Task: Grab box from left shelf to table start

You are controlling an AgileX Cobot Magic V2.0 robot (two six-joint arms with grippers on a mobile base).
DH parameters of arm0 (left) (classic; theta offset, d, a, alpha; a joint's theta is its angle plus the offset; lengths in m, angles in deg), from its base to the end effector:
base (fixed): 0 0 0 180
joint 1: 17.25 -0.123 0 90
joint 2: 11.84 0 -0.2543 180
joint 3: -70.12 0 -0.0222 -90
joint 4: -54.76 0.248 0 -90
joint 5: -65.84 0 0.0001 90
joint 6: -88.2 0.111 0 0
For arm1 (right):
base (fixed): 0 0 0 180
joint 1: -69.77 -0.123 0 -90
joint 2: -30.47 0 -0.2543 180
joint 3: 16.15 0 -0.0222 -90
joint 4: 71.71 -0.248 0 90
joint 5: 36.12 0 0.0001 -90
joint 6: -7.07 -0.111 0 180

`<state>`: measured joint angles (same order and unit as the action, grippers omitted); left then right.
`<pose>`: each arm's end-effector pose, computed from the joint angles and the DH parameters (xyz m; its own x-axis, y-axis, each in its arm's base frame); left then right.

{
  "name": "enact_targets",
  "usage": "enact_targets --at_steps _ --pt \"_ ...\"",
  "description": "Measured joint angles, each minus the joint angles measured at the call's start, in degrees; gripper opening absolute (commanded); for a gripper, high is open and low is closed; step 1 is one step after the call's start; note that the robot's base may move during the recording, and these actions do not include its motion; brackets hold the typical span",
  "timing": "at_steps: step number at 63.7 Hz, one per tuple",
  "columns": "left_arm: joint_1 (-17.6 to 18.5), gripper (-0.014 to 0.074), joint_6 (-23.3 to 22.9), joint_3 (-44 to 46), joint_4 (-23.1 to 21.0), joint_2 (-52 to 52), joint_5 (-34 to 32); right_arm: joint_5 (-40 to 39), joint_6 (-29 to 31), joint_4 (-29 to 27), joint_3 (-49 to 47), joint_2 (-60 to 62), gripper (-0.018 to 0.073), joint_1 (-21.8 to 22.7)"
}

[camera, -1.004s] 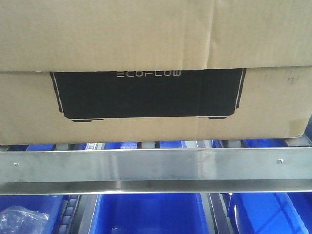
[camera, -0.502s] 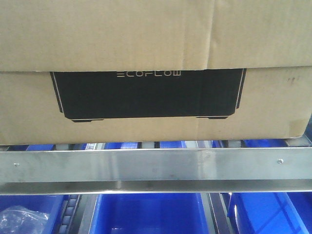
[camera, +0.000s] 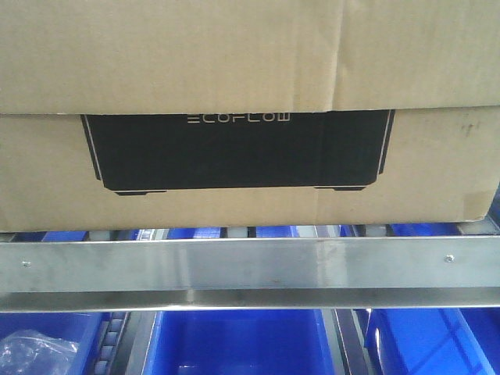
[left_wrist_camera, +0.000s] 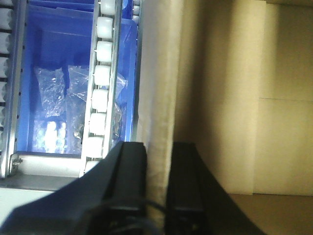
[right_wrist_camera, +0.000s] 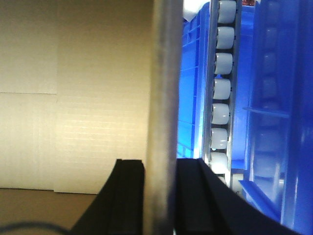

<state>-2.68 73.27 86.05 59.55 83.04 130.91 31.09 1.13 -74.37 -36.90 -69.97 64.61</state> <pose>0.3175 -0.0738 0.3562 -0.8091 -0.0198 -0.5874 0.0277 0.9970 -0.0718 0.3448 0.0359 0.3464 -0.8417 0.0457 -0.5380 -0.0111 0.9947 0.1019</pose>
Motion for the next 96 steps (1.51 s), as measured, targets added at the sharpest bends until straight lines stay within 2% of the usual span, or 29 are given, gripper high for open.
enact_targets --at_steps 17,37,52,66,77,86,96 --pt "0.3 -0.0102 -2.1 -0.1 0.6 -0.6 -0.5 0.1 0.0 0.1 0.0 0.4 0.0057 0.0" --pt "4.2 -0.0102 -4.4 -3.1 3.8 -8.7 0.3 0.5 0.0 0.1 1.6 5.7 0.0057 0.0" --pt "6.5 -0.0102 -9.0 -9.6 6.7 -15.8 0.2 -1.6 -0.1 -0.6 9.7 14.0 0.0057 0.0" --pt "6.7 -0.0102 -9.4 -15.2 6.5 -23.1 -0.1 -3.9 -0.2 -2.3 17.6 21.9 0.0057 -0.1" --pt "6.8 -0.0102 -9.4 -16.0 6.4 -26.3 -0.3 -6.1 -3.0 -3.0 22.7 28.7 0.0057 -0.2" --pt "6.8 -0.0102 -9.2 -16.0 6.4 -27.3 -0.5 -6.5 -5.6 -2.8 24.3 31.8 0.0057 -1.5" --pt "6.8 -0.0102 -9.0 -16.0 7.0 -27.4 0.4 -6.8 -9.5 1.2 24.9 32.0 0.0057 -6.5"
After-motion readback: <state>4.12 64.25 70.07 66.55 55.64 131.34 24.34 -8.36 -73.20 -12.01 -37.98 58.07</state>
